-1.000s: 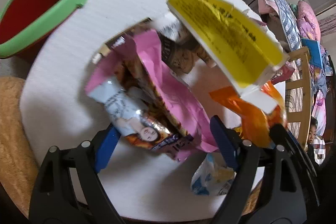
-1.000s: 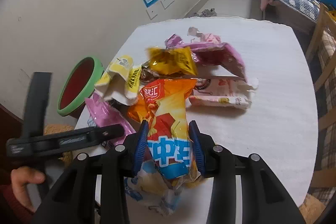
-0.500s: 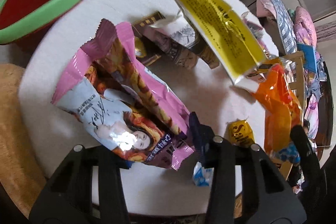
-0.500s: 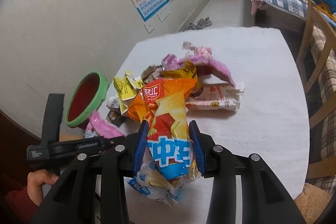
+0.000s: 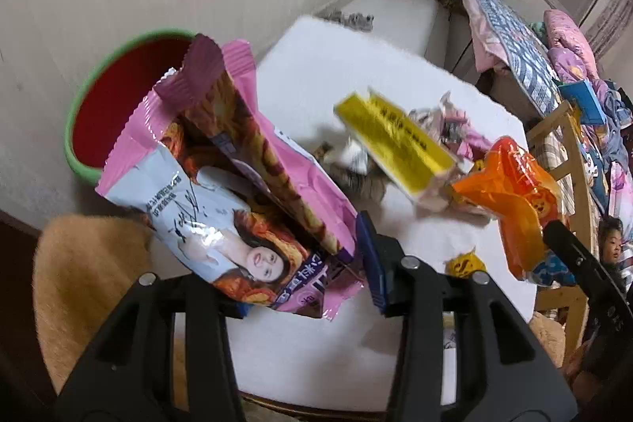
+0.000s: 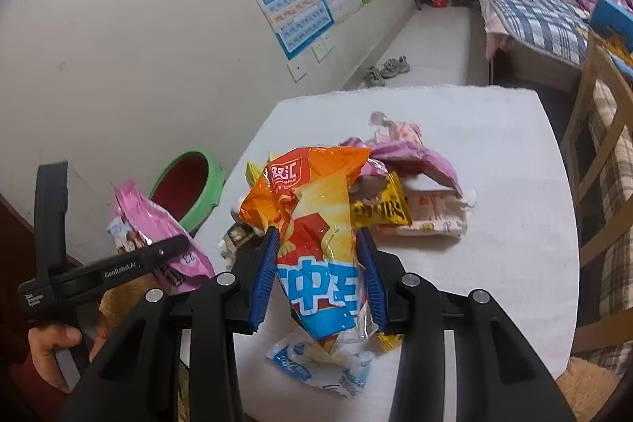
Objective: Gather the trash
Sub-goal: 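Carry the pink bag and orange chip bag over the bin with both grippers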
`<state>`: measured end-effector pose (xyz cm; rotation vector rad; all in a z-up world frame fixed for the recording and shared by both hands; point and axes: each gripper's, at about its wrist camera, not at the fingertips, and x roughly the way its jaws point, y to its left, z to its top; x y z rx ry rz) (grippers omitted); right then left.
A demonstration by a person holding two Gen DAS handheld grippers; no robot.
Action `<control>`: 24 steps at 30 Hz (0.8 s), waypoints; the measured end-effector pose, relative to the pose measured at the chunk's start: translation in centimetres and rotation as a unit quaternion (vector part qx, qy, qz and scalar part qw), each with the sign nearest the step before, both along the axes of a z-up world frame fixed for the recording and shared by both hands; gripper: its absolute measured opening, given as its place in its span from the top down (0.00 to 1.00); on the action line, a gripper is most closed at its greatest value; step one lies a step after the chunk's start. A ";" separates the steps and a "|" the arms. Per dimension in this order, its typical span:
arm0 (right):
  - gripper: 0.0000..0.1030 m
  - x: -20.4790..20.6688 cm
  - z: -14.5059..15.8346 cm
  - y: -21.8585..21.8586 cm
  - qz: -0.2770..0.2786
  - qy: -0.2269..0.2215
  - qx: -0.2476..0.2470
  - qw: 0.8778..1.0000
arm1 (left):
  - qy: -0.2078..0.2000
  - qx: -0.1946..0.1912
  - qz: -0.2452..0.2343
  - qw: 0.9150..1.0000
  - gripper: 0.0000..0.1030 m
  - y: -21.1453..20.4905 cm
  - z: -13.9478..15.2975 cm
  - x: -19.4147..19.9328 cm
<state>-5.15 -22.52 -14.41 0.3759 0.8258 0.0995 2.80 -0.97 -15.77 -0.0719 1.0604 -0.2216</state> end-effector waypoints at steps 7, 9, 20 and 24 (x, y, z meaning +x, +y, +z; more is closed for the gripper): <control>0.62 0.1 1.8 1.3 0.007 -0.018 -0.011 1.000 | -0.040 0.013 -0.006 0.999 0.59 0.6 1.8 -0.2; 0.62 0.1 2.2 1.6 0.010 -0.023 -0.015 1.000 | -0.047 0.018 -0.006 0.999 0.59 0.9 2.0 -0.4; 0.62 1.2 3.1 4.3 0.035 -0.024 -0.032 0.999 | -0.069 0.030 0.017 0.997 0.59 3.6 2.9 -0.3; 0.62 1.8 3.1 5.5 0.047 -0.023 -0.039 0.998 | -0.072 0.027 0.032 0.997 0.59 5.1 3.1 -0.3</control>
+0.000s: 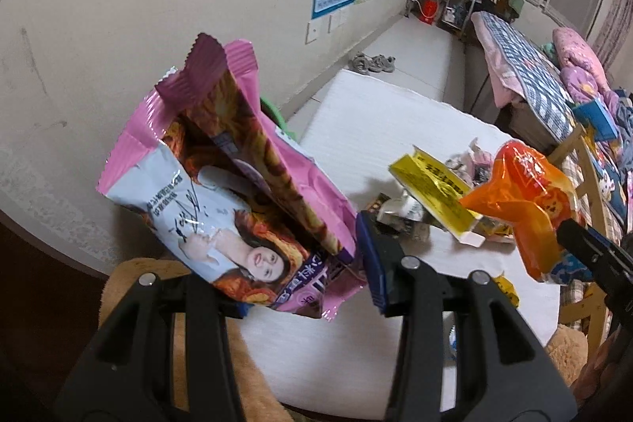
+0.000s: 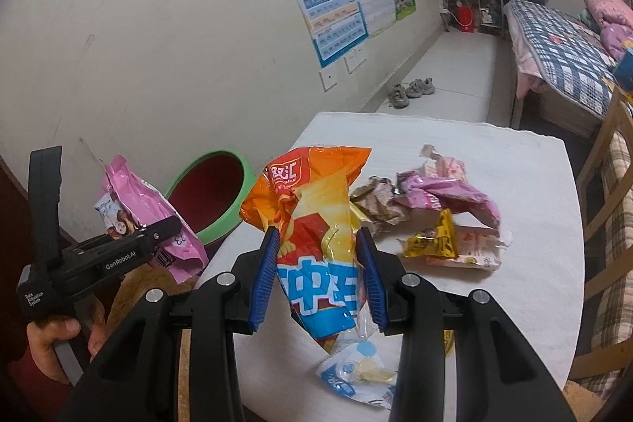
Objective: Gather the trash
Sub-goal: 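Carry the pink bag and orange chip bag over the bin with both grippers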
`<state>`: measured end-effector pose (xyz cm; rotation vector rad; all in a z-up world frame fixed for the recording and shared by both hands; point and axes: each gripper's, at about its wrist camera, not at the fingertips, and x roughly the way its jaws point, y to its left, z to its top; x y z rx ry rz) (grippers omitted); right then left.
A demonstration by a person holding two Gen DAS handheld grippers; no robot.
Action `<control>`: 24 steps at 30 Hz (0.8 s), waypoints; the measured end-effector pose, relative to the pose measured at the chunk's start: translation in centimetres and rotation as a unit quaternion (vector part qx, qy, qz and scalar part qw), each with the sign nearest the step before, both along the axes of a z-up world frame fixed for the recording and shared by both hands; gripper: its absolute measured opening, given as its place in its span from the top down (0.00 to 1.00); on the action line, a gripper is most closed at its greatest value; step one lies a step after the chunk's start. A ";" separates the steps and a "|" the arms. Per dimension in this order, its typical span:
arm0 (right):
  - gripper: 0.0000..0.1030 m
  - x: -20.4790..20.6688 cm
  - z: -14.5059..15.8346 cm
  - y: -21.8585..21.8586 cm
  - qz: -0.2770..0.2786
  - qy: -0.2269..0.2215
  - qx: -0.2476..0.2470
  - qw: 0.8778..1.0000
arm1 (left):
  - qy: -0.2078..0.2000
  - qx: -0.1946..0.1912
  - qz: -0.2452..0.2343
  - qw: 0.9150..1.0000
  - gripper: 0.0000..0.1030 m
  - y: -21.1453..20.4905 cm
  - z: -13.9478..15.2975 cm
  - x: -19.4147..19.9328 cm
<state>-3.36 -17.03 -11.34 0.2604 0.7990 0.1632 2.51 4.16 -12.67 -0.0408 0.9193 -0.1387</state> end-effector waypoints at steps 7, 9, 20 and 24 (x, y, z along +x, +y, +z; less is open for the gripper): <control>0.62 0.8 -1.1 1.9 0.013 0.013 0.001 1.000 | 0.006 0.009 0.014 1.000 0.59 1.9 -1.0 -0.3; 0.62 1.0 -1.2 2.5 0.020 0.015 -0.001 1.000 | 0.004 0.008 0.019 1.000 0.59 2.5 -1.1 -0.4; 0.62 1.9 -1.6 5.5 0.045 0.022 -0.022 0.999 | 0.007 0.000 0.051 0.999 0.59 5.5 -1.9 -0.2; 0.62 2.5 -1.5 6.3 0.050 0.023 -0.024 0.998 | 0.002 -0.001 0.057 0.998 0.59 6.4 -1.8 0.1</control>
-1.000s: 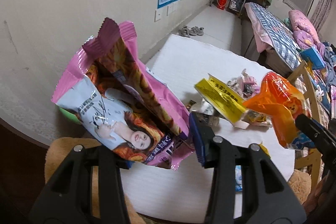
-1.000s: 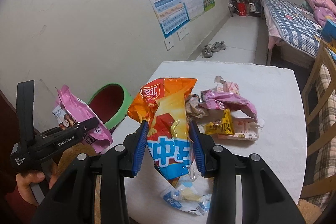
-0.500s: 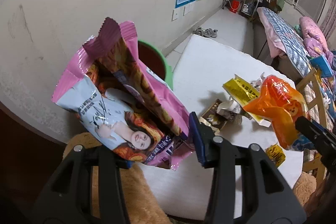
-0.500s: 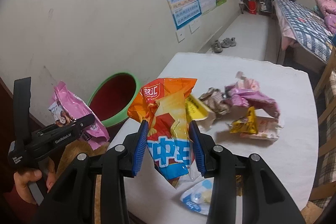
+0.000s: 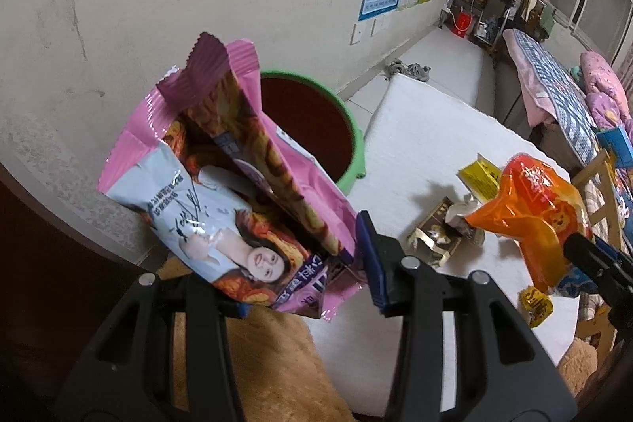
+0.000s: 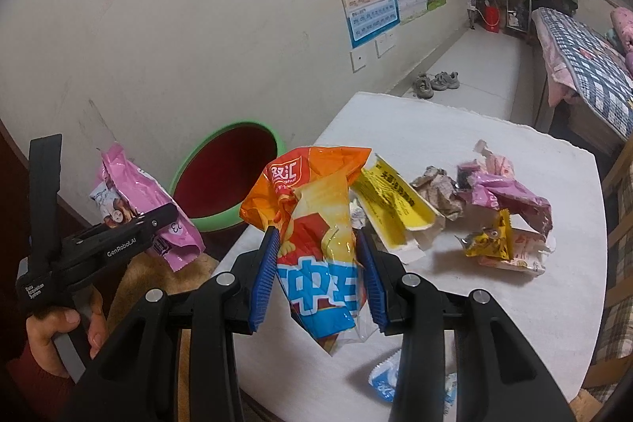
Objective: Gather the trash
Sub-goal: 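Carry the pink bag and orange chip bag over the bin with both grippers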
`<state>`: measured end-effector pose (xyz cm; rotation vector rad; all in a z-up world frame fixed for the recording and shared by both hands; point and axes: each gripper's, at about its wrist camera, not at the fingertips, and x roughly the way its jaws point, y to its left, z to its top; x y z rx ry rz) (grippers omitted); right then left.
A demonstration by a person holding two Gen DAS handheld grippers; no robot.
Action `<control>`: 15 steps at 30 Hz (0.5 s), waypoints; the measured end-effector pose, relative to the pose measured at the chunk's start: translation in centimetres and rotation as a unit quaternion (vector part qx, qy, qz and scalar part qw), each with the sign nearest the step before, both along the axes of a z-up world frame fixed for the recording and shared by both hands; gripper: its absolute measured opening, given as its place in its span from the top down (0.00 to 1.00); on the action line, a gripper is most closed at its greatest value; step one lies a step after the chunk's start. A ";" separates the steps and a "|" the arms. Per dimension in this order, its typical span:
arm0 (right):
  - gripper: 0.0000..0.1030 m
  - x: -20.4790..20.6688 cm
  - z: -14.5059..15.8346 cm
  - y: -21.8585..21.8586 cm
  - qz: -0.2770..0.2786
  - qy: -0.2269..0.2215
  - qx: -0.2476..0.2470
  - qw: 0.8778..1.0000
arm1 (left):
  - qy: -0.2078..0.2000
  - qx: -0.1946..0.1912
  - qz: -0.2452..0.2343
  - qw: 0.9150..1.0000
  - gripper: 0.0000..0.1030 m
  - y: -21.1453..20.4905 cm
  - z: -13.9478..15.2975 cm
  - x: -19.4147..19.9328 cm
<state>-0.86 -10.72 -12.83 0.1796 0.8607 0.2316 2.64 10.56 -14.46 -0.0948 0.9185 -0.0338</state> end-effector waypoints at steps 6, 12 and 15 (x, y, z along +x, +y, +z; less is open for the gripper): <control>0.62 1.1 0.0 2.0 0.019 -0.002 -0.008 1.000 | -0.001 0.005 0.013 1.000 0.59 1.6 -0.1 0.2; 0.62 2.5 0.3 4.0 0.039 -0.008 -0.012 0.999 | 0.002 0.004 0.030 1.000 0.59 3.1 -0.4 0.6; 0.62 3.3 0.3 4.8 0.044 -0.007 -0.008 0.999 | 0.002 0.007 0.032 0.999 0.59 3.6 -0.5 1.0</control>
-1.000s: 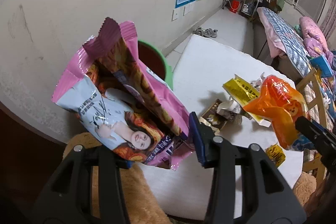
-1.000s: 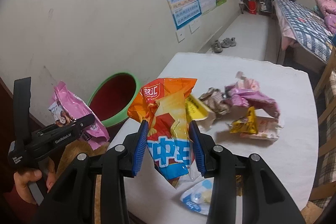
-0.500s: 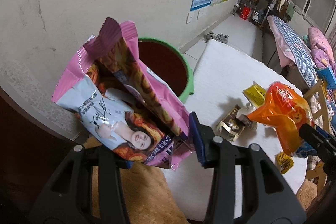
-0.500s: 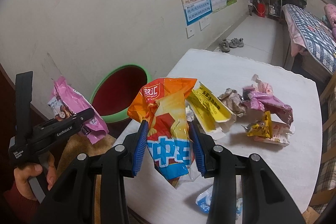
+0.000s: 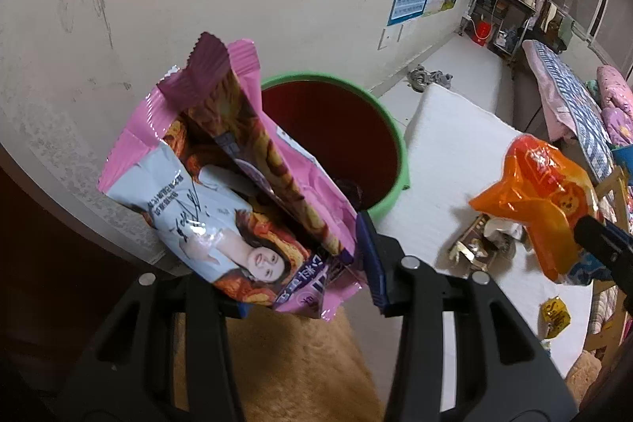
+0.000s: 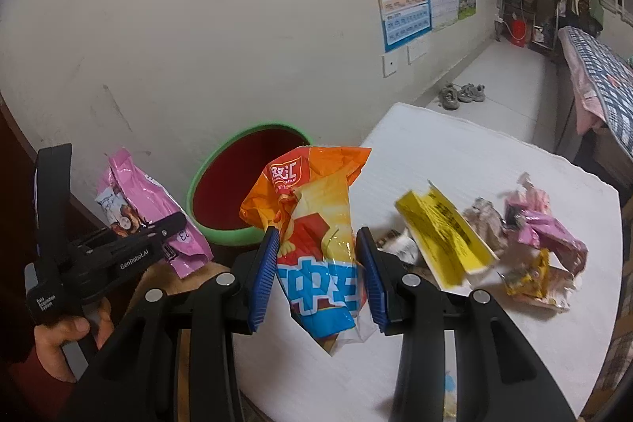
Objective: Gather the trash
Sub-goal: 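Carry the pink bag and orange chip bag over the bin with both grippers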
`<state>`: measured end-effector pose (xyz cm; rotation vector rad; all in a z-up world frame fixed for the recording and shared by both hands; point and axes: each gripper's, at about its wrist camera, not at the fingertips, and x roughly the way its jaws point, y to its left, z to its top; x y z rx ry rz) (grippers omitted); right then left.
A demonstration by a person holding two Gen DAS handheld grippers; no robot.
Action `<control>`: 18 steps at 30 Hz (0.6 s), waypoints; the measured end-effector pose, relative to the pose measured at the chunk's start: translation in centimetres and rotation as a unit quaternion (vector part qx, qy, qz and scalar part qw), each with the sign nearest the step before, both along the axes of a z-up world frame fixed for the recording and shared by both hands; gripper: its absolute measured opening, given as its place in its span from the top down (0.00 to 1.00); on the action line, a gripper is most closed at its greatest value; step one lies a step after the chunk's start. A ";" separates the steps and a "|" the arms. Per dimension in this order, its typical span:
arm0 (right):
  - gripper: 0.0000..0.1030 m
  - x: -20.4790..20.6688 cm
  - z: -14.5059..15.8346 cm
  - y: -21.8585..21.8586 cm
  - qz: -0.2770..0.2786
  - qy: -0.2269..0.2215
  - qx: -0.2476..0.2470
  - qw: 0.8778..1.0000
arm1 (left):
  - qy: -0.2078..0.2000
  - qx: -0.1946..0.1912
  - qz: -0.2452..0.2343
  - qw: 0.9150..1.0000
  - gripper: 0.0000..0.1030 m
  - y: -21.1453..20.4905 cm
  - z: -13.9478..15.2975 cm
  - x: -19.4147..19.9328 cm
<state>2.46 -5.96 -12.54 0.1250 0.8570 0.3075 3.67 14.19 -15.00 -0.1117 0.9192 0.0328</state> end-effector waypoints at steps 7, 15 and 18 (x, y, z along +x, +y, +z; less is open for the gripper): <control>0.62 2.0 -0.5 1.1 0.003 0.009 0.018 1.000 | 0.007 -0.003 0.000 1.000 0.59 1.3 -0.5 2.3; 0.62 5.2 -0.6 2.5 0.018 0.013 0.033 0.999 | 0.017 -0.005 0.000 1.000 0.59 2.1 -1.1 4.5; 0.62 6.4 -0.8 3.1 0.022 0.017 0.041 0.999 | 0.025 -0.008 -0.001 1.000 0.59 2.3 -1.6 5.1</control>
